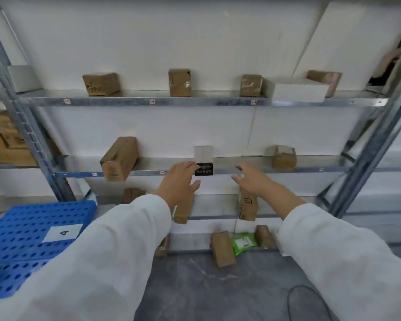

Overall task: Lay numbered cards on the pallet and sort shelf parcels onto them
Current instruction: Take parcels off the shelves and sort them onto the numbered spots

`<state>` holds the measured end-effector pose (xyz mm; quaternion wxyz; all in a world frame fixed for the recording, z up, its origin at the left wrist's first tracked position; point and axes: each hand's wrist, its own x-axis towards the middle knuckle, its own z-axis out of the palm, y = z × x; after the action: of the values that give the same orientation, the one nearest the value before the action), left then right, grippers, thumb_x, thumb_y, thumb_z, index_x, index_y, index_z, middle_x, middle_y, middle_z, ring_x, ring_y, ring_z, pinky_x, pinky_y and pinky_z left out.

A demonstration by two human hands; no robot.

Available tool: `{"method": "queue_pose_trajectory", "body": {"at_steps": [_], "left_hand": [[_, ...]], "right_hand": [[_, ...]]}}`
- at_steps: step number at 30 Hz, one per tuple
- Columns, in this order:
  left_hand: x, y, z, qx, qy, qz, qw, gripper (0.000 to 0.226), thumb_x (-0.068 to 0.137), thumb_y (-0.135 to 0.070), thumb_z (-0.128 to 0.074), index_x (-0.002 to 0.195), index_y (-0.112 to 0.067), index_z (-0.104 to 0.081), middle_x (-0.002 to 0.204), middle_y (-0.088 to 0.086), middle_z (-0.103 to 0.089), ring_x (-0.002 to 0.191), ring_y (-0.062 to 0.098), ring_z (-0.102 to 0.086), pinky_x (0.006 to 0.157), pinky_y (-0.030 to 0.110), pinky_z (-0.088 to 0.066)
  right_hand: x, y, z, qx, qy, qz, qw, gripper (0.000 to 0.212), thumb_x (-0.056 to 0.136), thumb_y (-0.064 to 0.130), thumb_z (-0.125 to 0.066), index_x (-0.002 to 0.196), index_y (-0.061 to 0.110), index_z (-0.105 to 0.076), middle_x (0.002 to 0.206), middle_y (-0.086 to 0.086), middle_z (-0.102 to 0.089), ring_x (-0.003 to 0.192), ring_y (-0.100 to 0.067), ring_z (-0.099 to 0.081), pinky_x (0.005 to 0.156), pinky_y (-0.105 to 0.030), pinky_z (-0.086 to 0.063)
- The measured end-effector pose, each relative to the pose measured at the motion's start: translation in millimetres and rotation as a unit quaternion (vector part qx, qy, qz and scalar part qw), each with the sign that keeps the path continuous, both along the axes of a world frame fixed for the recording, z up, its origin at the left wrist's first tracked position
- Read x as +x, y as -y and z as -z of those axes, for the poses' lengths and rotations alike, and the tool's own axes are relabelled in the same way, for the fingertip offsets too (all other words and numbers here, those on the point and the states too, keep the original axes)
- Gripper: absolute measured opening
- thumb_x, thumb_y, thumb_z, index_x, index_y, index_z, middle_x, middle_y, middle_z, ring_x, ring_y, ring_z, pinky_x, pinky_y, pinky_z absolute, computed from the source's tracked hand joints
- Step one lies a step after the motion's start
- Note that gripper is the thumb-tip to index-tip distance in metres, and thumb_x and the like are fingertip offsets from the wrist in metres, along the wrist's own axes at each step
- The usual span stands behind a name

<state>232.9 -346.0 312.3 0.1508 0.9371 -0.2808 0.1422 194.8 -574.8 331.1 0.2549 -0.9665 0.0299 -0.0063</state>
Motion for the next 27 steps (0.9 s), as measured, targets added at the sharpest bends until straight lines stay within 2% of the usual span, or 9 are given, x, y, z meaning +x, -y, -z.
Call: {"method": "queue_pose_trajectory", "body": {"at_steps": [3,6,12,16,22,27], "left_hand": [[2,35,25,0.023,-0.017,0.022,0.999,0.051,0.095,-0.035,-0.048,0.142,-0.016,-0.042,0.149,0.000,-0.040,0.137,0.018,-0.035,0.115,0.031,-0.022],[5,66,51,0.052,-0.041,0.055,0.996,0.051,0.096,-0.035,-0.047,0.143,-0.014,-0.041,0.150,0.001,-0.039,0.138,0.019,-0.034,0.116,0.032,-0.022],[31,129,114,0.038,-0.103,0.089,0.990,0.048,0.096,-0.026,-0.047,0.142,-0.012,-0.042,0.148,0.005,-0.041,0.135,0.021,-0.036,0.113,0.032,-0.023],[52,172,164,0.038,-0.180,0.107,0.977,0.043,0.096,-0.020,-0.049,0.137,-0.007,-0.048,0.141,0.011,-0.048,0.129,0.027,-0.043,0.109,0.035,-0.031],[111,224,222,0.065,-0.247,0.119,0.960,0.043,0.093,-0.023,-0.052,0.133,-0.008,-0.048,0.136,0.011,-0.050,0.123,0.029,-0.046,0.104,0.040,-0.037],[168,266,254,0.087,-0.264,0.124,0.952,0.040,0.093,-0.026,-0.050,0.131,-0.012,-0.048,0.134,0.007,-0.051,0.121,0.025,-0.048,0.101,0.039,-0.040]], "right_hand": [[-14,30,24,0.020,-0.010,0.045,0.999,0.052,0.099,0.033,-0.048,0.143,0.008,-0.038,0.146,-0.011,-0.043,0.131,-0.027,-0.044,0.107,-0.035,-0.034],[-19,55,52,0.034,-0.026,0.074,0.996,0.043,0.098,0.033,-0.049,0.131,0.006,-0.047,0.134,-0.015,-0.052,0.118,-0.030,-0.052,0.100,-0.038,-0.041],[-10,107,120,0.026,-0.087,0.087,0.992,0.051,0.098,0.034,-0.049,0.141,0.008,-0.041,0.143,-0.014,-0.045,0.129,-0.029,-0.045,0.106,-0.038,-0.038],[13,144,165,0.034,-0.133,0.114,0.984,0.040,0.097,0.028,-0.051,0.129,0.004,-0.050,0.131,-0.017,-0.051,0.117,-0.031,-0.051,0.092,-0.034,-0.040],[75,191,213,0.031,-0.182,0.106,0.977,0.039,0.097,0.028,-0.052,0.128,0.006,-0.045,0.130,-0.016,-0.047,0.127,-0.034,-0.041,0.096,-0.039,-0.040],[124,224,240,0.046,-0.186,0.107,0.976,0.043,0.097,0.025,-0.051,0.137,0.009,-0.044,0.140,-0.012,-0.044,0.128,-0.031,-0.044,0.104,-0.041,-0.039]]}}
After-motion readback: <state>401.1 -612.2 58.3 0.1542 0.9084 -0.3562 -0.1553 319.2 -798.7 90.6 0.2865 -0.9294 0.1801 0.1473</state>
